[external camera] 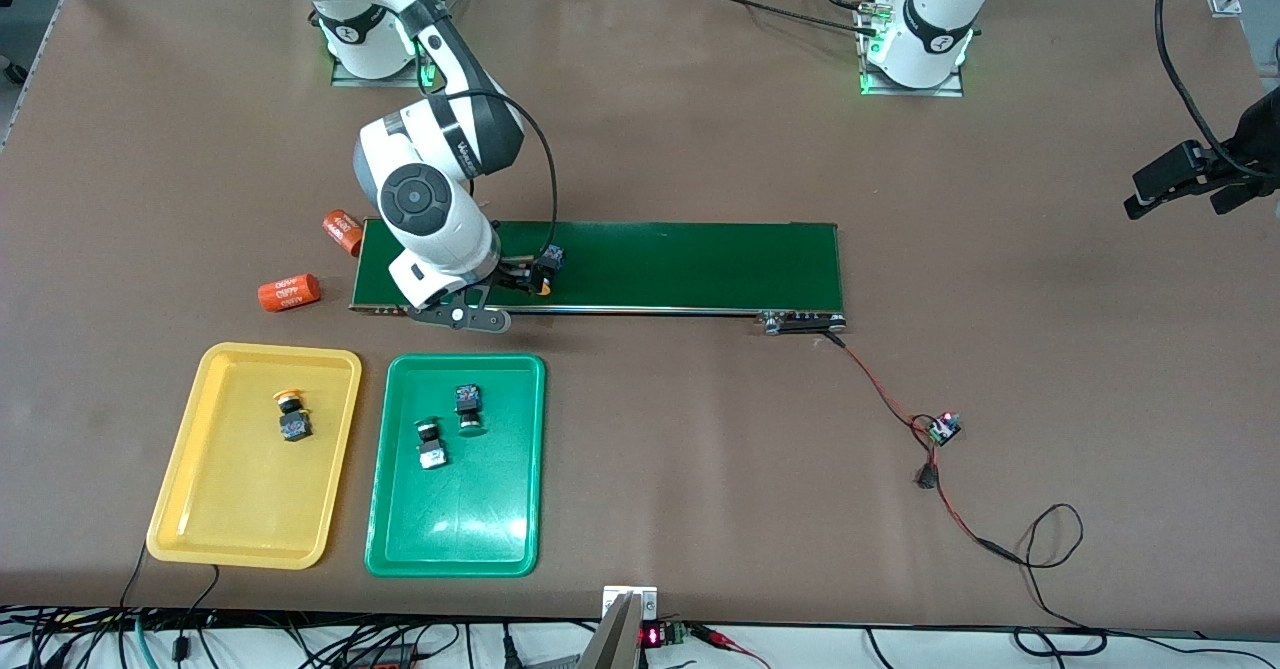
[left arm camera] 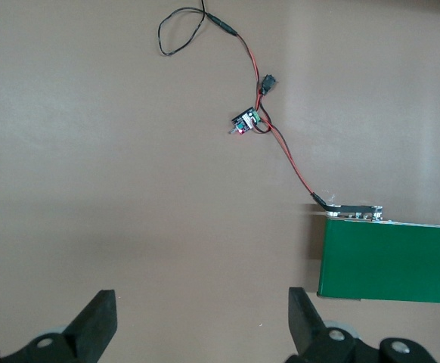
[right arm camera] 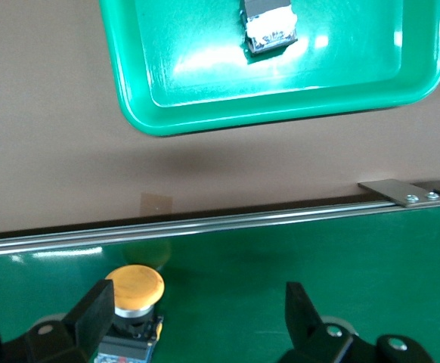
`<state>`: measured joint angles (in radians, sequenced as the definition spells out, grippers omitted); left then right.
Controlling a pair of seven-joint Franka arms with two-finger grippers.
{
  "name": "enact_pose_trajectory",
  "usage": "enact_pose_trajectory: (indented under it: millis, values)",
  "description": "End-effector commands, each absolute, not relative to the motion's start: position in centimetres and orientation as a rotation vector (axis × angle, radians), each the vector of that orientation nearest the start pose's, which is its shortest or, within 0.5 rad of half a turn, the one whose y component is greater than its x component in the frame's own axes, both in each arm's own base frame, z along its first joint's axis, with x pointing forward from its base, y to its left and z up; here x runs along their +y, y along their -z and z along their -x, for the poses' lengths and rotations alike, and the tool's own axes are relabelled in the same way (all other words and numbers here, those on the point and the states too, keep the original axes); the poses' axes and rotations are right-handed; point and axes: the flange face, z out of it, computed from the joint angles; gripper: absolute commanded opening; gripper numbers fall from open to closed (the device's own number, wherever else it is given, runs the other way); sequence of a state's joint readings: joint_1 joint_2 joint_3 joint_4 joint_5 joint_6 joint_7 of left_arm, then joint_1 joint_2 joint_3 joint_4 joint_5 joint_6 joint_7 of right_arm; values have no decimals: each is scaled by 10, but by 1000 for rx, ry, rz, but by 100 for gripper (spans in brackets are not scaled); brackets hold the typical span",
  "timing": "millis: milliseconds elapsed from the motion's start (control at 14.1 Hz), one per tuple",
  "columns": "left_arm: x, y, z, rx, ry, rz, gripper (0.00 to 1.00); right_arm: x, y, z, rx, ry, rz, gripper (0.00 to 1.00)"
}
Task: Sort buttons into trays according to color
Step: 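Follow the yellow-capped button along the belt with the right gripper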
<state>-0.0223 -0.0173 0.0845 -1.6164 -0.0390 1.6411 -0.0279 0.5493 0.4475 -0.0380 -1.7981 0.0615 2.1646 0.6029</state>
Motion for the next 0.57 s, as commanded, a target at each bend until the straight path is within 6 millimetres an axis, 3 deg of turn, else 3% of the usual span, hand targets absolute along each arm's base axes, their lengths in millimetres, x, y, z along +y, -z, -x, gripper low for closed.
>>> enact_pose_trajectory:
  millis: [0, 353, 495]
  values:
    - [24, -624, -559, -88, 135, 3148, 100, 321, -295, -559, 233, -114, 3140, 100]
    - [13, -619, -548, -68, 10, 3155, 100, 324, -288, -557, 279, -127, 3138, 100]
    - [3, -626, -544, -58, 9, 3161, 100, 332, -283, -554, 287, -135, 3134, 100]
